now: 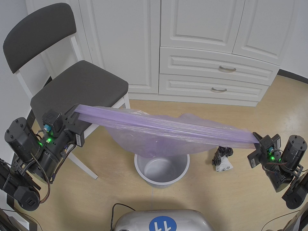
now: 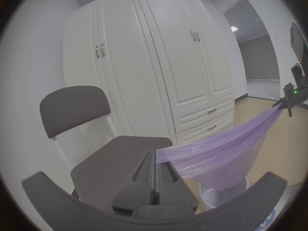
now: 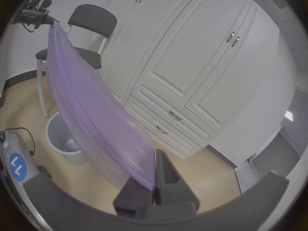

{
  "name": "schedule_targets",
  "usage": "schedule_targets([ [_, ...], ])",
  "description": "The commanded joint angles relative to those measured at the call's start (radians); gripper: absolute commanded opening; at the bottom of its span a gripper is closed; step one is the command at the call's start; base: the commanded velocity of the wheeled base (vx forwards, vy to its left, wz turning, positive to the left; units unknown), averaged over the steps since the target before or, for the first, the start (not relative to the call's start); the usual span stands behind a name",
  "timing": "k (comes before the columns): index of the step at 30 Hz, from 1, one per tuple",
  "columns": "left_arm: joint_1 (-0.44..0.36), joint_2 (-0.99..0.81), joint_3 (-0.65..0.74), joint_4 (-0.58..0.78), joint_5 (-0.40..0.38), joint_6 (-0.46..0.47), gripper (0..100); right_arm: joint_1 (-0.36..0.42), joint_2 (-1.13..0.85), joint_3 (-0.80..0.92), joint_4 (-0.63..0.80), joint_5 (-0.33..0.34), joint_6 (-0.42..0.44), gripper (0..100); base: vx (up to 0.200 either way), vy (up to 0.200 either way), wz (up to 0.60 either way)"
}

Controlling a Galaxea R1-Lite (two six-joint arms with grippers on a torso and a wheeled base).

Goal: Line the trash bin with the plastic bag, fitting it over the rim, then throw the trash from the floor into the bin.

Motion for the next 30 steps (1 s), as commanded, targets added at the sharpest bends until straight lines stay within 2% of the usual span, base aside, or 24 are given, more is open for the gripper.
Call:
schedule_targets([
  [1,-0.020,0.021,0.001,-0.006,0.004,0.000,0,0.041,-0.001,-0.006,-0.017,-0.002,-0.002,0,0.000,0.000,0.00],
  [16,-0.197,0.076,-0.052,-0.009,0.014,-0.029,0,0.193,0.000,-0.027,-0.017,-0.002,0.047,0,0.000,0.000,0.00],
  [20,-0.250,0.093,-0.086,-0.009,0.014,-0.086,0,0.208,0.012,-0.042,-0.017,-0.002,0.064,0,0.000,0.000,0.00],
  [21,-0.286,0.105,-0.106,-0.009,0.019,-0.120,0,0.217,0.019,-0.056,-0.017,-0.004,0.078,0,0.000,0.000,0.00],
  [30,-0.442,0.132,-0.180,-0.009,0.022,-0.299,0,0.245,0.054,-0.090,-0.017,-0.004,0.139,0,0.000,0.000,0.00],
])
